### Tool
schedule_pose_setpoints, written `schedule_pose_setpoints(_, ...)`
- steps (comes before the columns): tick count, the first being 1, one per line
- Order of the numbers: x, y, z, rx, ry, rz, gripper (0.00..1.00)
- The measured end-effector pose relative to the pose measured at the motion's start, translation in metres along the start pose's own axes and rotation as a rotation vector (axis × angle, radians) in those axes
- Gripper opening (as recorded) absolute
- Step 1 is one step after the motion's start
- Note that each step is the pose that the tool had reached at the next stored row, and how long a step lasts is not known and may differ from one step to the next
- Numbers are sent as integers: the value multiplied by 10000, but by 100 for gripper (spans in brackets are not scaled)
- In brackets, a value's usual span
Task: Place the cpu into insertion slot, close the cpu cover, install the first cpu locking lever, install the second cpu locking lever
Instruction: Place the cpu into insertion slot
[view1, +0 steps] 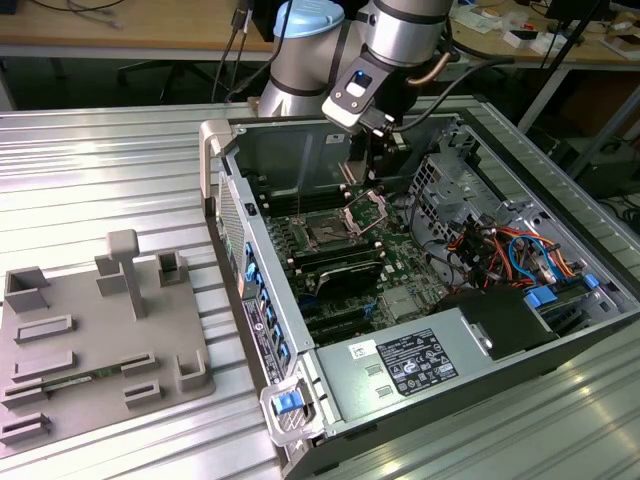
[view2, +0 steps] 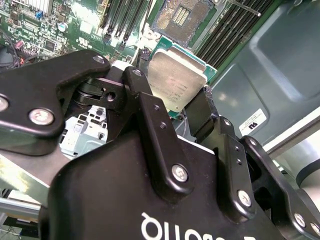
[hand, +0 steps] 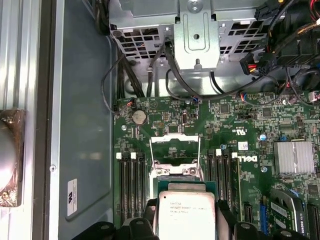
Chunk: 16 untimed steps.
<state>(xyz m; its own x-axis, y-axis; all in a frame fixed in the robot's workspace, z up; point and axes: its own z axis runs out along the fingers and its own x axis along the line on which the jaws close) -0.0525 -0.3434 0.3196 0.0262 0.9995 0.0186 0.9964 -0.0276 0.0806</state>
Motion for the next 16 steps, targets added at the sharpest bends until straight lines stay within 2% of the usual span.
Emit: schedule_pose_setpoints(16,-1,-3,44,3,1,0,55)
